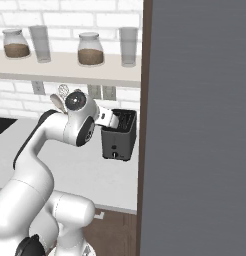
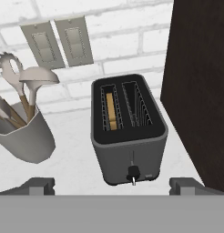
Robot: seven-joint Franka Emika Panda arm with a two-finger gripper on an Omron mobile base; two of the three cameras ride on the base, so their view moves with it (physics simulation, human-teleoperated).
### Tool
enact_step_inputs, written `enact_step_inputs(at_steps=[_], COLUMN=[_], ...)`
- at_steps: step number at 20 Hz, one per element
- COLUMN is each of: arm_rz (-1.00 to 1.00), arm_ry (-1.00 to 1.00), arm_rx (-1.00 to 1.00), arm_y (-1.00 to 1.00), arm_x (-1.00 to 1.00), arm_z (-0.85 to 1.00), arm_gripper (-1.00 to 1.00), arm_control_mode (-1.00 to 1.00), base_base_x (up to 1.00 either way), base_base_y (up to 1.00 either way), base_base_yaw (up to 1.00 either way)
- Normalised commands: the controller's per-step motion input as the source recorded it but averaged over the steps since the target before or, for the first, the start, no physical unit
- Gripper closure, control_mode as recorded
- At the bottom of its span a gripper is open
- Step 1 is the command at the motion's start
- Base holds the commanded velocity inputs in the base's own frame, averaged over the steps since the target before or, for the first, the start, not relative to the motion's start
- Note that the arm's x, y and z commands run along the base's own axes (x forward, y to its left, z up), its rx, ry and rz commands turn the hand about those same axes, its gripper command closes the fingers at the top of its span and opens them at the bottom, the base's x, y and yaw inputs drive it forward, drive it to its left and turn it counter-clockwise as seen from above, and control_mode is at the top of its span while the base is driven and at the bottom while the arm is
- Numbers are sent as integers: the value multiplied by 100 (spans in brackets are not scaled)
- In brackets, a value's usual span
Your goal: Start the toaster. Once the lever pops up, take the bread to the plate on the dining counter.
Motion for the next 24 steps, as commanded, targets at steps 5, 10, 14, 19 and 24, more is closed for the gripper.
enact_step_inputs(at_steps=[5, 10, 14, 19, 24], arm_rz=[0, 0, 0, 0, 0], arm_ry=[0, 0, 0, 0, 0], arm_rx=[0, 0, 0, 0, 0], arm_y=[0, 0, 0, 0, 0], arm_x=[0, 0, 0, 0, 0], arm_z=[0, 0, 0, 0, 0], arm_gripper=[-100, -100, -100, -100, -100], arm_control_mode=[-100, -100, -100, -100, -100], base_base_x=[0, 0, 0, 0, 0], base_base_y=[0, 0, 0, 0, 0], base_base_yaw=[0, 0, 0, 0, 0])
